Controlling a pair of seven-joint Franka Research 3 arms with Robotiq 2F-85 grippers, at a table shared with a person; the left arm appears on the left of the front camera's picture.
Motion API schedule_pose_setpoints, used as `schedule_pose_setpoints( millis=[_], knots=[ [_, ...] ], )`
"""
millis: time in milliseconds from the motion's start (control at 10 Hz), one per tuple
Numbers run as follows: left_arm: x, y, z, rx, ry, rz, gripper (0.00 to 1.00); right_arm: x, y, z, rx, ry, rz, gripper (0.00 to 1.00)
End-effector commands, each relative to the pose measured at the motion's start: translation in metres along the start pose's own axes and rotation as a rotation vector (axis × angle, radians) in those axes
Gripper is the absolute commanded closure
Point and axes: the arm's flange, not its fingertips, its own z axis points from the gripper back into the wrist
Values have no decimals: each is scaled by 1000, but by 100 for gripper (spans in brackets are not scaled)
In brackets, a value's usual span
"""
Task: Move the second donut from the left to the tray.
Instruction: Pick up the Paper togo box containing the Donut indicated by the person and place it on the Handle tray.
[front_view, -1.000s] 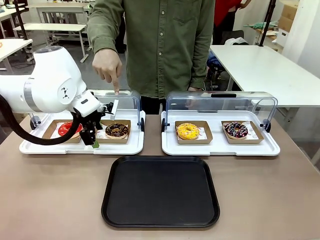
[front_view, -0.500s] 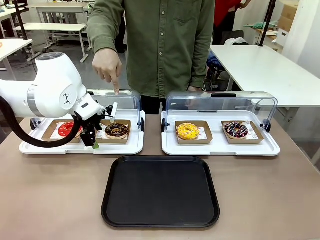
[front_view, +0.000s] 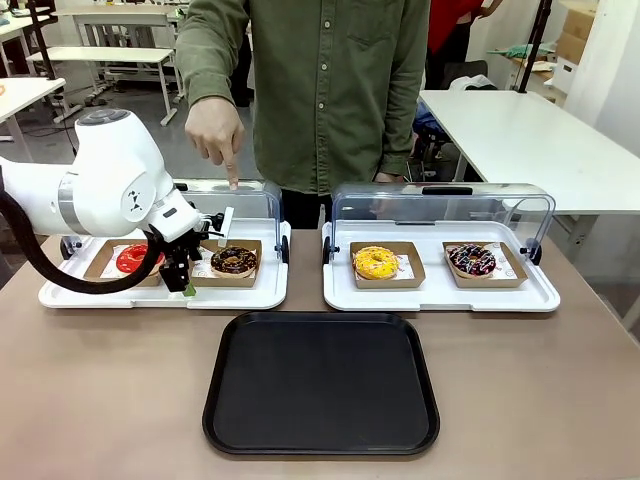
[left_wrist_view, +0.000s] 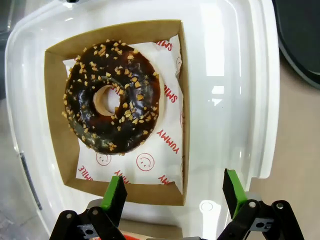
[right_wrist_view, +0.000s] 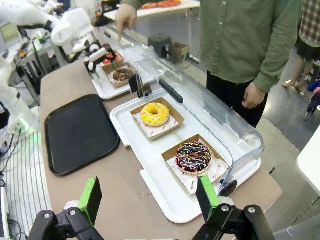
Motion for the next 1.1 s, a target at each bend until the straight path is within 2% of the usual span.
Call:
schedule_pose_setpoints(
  millis=[0, 500, 600, 700, 800, 900, 1000],
  knots=[
    [3, 5, -2, 11, 15, 13, 0, 2, 3, -2, -3, -26, 9, 0],
    [6, 7, -4, -6, 8, 1, 0, 2, 3, -2, -3, -26, 9, 0],
    [6, 7, -5, -7, 8, -2, 24, 2, 3, -2, -3, -26, 9, 0],
    [6, 7, -5, -14, 8, -8, 58, 2, 3, -2, -3, -26, 9, 0],
    [6, 7, -5, -21, 7, -10, 82, 2, 3, -2, -3, -26, 9, 0],
    [7, 7, -6, -21, 11, -10, 100, 2, 3, -2, -3, -26, 9, 0],
    [7, 7, -5, -25, 13, -14, 100, 2, 3, -2, -3, -26, 9, 0]
  ],
)
